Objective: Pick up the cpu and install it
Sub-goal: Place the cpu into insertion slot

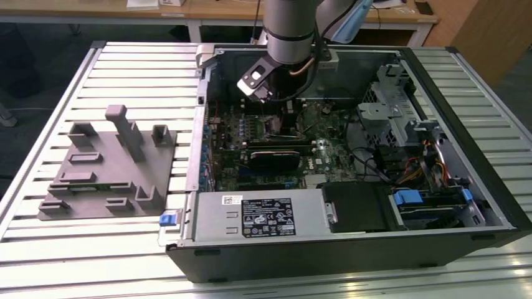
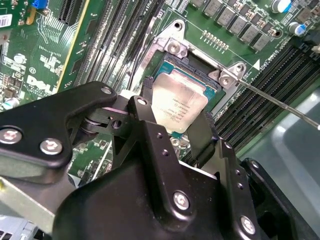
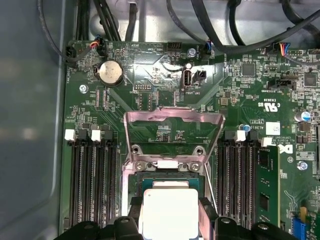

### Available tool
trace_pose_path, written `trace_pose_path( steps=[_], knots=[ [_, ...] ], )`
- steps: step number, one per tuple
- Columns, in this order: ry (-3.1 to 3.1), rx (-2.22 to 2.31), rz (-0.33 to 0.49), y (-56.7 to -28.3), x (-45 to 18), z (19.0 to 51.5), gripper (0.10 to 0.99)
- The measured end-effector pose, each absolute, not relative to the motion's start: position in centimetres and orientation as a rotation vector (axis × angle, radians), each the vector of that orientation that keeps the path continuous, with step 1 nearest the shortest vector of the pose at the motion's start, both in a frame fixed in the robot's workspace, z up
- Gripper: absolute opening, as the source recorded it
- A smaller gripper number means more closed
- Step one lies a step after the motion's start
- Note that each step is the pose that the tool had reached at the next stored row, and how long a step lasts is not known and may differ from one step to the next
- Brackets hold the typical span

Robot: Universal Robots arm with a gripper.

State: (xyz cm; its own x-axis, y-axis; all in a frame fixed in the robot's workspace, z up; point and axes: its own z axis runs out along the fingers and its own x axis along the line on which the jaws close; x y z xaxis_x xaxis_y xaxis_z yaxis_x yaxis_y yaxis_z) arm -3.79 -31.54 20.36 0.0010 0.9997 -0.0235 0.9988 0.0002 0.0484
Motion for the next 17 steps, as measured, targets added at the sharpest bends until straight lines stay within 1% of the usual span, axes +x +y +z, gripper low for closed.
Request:
trace_pose_path(
  steps=[17],
  knots=[
    [2.185,2.186,0.027,-31.52,-3.8,19.54,0.529]
  ],
)
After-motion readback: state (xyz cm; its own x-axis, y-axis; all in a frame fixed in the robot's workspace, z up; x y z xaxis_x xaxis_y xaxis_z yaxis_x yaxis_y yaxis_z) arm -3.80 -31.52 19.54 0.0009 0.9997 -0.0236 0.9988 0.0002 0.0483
